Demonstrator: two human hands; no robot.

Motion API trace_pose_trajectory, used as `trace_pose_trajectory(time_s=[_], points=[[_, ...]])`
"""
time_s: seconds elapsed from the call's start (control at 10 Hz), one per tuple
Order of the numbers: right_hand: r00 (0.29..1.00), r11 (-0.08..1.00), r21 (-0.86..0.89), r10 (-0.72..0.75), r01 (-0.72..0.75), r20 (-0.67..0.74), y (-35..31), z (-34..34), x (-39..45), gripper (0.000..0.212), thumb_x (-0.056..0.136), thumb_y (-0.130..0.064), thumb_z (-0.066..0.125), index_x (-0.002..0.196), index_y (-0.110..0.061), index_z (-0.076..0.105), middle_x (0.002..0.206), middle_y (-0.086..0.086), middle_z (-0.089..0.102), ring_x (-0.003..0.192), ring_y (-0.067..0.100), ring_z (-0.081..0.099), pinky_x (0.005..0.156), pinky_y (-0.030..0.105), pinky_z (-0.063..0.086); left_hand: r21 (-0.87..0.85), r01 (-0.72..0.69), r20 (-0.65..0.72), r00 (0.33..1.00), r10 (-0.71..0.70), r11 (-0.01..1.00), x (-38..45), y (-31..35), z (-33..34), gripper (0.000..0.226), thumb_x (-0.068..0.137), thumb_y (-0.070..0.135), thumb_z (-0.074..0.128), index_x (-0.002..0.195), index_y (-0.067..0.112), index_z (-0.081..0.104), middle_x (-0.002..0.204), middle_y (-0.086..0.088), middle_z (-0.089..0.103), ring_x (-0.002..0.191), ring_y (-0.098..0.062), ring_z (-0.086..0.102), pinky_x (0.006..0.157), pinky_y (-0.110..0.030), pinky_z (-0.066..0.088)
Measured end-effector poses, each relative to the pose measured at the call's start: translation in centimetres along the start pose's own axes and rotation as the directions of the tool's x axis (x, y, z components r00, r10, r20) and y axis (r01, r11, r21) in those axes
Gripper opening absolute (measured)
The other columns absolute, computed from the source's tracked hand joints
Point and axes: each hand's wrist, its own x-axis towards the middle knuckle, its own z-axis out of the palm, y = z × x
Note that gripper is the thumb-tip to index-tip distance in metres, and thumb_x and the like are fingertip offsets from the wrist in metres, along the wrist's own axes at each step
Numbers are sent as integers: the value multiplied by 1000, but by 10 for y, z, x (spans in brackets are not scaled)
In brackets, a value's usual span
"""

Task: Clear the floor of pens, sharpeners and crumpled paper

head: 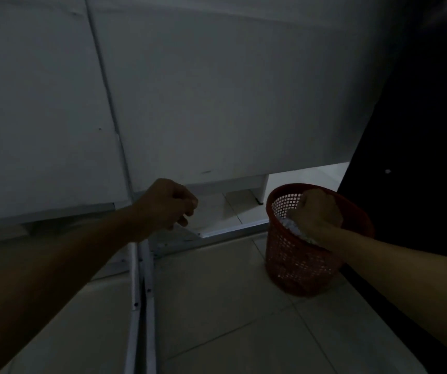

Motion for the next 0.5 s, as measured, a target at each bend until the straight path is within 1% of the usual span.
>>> trace_pose_trajectory(time_s=[0.1, 0.2, 0.3, 0.4, 0.5], points=[[985, 965, 211, -166, 153, 43, -36, -1, -5, 9, 78, -11, 72, 82, -11, 64, 84, 3, 63, 82, 21, 63, 63, 23, 46, 33, -49, -85, 995, 51, 998, -7, -1, -34, 9, 91, 11, 61, 86, 9, 68, 78, -15, 68, 59, -18, 62, 46, -21, 43], [946, 908, 324, -310, 265, 93, -77, -7, -8, 29, 76, -16, 76, 103, -17, 67, 96, 3, 65, 88, 17, 62, 71, 26, 53, 156, -96, -211, 969, 128, 983, -13, 3, -66, 13, 89, 16, 64, 95, 6, 70, 75, -7, 65, 66, -18, 59, 58, -22, 43], [895, 848, 393, -430, 356, 117, -125, -23, -8, 39, 78, -20, 78, 115, -16, 67, 101, 5, 66, 93, 18, 63, 82, 31, 55, 274, -75, -321, 933, 165, 959, -19, 16, -105, 28, 90, 23, 64, 110, 4, 66, 97, -5, 62, 87, -17, 55, 76, -24, 38], [869, 811, 439, -480, 387, 119, -176, -56, -6, 39, 78, -23, 78, 115, -17, 67, 103, 8, 66, 95, 20, 63, 86, 35, 55, 277, 0, -333, 938, 96, 961, -29, 50, -149, 37, 92, 28, 62, 121, 6, 59, 120, -11, 58, 102, -22, 54, 81, -27, 39], [860, 826, 422, -479, 372, 178, -226, -104, 0, 42, 80, -28, 77, 119, -19, 65, 108, 7, 64, 93, 18, 62, 82, 28, 52, 331, 57, -376, 924, 76, 942, -37, 103, -199, 45, 91, 30, 62, 129, 6, 53, 134, -13, 51, 118, -26, 51, 87, -24, 36]])
